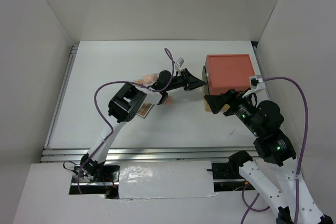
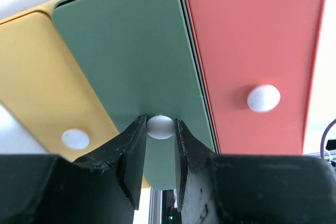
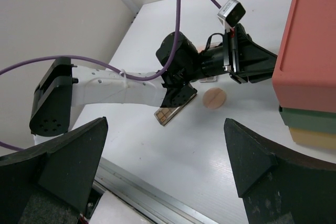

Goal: Organize the makeup

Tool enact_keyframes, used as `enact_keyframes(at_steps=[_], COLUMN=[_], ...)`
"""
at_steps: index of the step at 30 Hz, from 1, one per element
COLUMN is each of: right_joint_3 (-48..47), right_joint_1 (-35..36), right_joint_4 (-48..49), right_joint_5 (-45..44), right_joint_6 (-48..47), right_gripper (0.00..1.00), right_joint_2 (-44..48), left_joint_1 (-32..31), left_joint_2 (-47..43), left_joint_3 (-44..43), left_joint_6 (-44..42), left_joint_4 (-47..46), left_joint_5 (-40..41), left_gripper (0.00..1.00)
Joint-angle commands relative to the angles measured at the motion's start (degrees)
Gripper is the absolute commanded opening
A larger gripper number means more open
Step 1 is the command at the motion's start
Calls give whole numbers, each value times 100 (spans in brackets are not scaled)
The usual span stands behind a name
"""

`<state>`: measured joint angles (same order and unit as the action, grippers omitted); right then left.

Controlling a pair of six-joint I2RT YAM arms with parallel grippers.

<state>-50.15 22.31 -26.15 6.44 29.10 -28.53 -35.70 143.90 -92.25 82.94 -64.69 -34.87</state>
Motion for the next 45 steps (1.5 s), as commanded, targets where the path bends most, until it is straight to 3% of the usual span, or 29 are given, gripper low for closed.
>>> enact_keyframes(at_steps=[1, 17, 35, 38, 41, 43, 44, 45], right_joint_3=[-47, -100, 5, 23, -3, -3, -3, -3], right_joint_1=[28, 37, 46, 28, 37, 37, 37, 28], right_joint_4=[295, 321, 400, 418, 418, 400, 400, 409], right_joint_5=[-2, 86, 121, 121, 138, 130, 130, 130], right_joint_6=[-45, -45, -10, -1, -10, -19, -19, -19], right_gripper=[100, 100, 100, 100, 100, 100, 100, 100], right_joint_2=[-56, -161, -100, -91, -100, -100, -100, -100], left_joint_1=[230, 679, 898, 916, 925, 942, 942, 942], left_joint_2=[-414, -828, -1417, -1434, -1513, -1627, -1680, -1750], left_joint_3=[355, 1341, 1833, 1894, 2018, 2053, 2088, 2132], left_joint_6=[-102, -137, -577, -577, -620, -760, -822, -875], left_joint_4=[-474, -940, -598, -633, -703, -590, -511, -475], left_joint_5=[-160, -274, -230, -239, -178, -169, -143, -125], left_gripper=[28, 31, 37, 43, 61, 81, 85, 97])
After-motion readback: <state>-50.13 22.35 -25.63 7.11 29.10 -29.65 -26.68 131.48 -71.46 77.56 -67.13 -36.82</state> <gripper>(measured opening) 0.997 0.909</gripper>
